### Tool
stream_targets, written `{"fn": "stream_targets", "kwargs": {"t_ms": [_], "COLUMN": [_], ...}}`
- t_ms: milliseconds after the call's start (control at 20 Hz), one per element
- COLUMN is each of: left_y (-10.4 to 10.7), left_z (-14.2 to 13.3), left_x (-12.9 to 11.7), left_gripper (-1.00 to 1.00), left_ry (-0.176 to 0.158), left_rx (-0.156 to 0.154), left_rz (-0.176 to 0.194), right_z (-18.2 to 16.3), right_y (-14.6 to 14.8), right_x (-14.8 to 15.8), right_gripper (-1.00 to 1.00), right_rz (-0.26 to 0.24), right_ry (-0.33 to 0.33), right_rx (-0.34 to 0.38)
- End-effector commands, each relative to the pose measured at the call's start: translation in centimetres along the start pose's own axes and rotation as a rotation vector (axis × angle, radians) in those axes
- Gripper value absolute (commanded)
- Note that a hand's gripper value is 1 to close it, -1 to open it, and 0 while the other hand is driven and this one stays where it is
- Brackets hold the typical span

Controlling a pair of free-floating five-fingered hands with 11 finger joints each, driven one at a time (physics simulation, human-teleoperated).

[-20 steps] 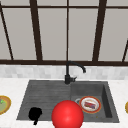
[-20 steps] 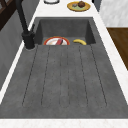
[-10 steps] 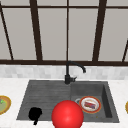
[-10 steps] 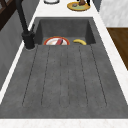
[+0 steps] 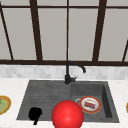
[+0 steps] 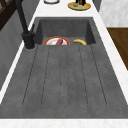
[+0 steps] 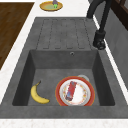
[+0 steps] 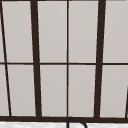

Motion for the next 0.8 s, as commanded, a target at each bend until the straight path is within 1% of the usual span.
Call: {"fn": "stream_targets", "kwargs": {"t_ms": [0, 200, 300, 400, 450, 550, 600, 650, 700, 750], "left_y": [0.0, 0.0, 0.0, 0.0, 0.0, 0.0, 0.0, 0.0, 0.0, 0.0], "left_z": [0.0, 0.0, 0.0, 0.0, 0.0, 0.0, 0.0, 0.0, 0.0, 0.0], "left_x": [0.0, 0.0, 0.0, 0.0, 0.0, 0.0, 0.0, 0.0, 0.0, 0.0], "left_gripper": [0.00, 0.00, 0.00, 0.00, 0.00, 0.00, 0.00, 0.00, 0.00, 0.00], "left_ry": [0.000, 0.000, 0.000, 0.000, 0.000, 0.000, 0.000, 0.000, 0.000, 0.000], "left_rx": [0.000, 0.000, 0.000, 0.000, 0.000, 0.000, 0.000, 0.000, 0.000, 0.000], "left_rz": [0.000, 0.000, 0.000, 0.000, 0.000, 0.000, 0.000, 0.000, 0.000, 0.000], "right_z": [-0.8, -1.3, -1.3, -0.2, 0.0, 0.9, 1.2, 2.0, 3.0, 3.5], "right_y": [0.7, 0.2, -0.7, -1.7, -2.4, -2.2, -1.4, -0.7, -0.5, -0.6], "right_x": [-1.5, -1.9, -1.7, -0.9, -0.7, 0.0, -0.2, -1.0, -0.9, -1.1], "right_gripper": [1.00, 1.00, 1.00, 1.00, 1.00, 1.00, 1.00, 1.00, 1.00, 1.00], "right_rz": [-0.013, -0.024, -0.041, -0.049, -0.045, -0.039, -0.042, -0.051, -0.063, -0.082], "right_ry": [-0.018, -0.069, -0.075, -0.029, -0.038, -0.035, -0.049, -0.067, -0.073, -0.071], "right_rx": [0.034, 0.007, -0.008, -0.053, -0.043, -0.045, -0.029, -0.047, -0.084, -0.103]}}
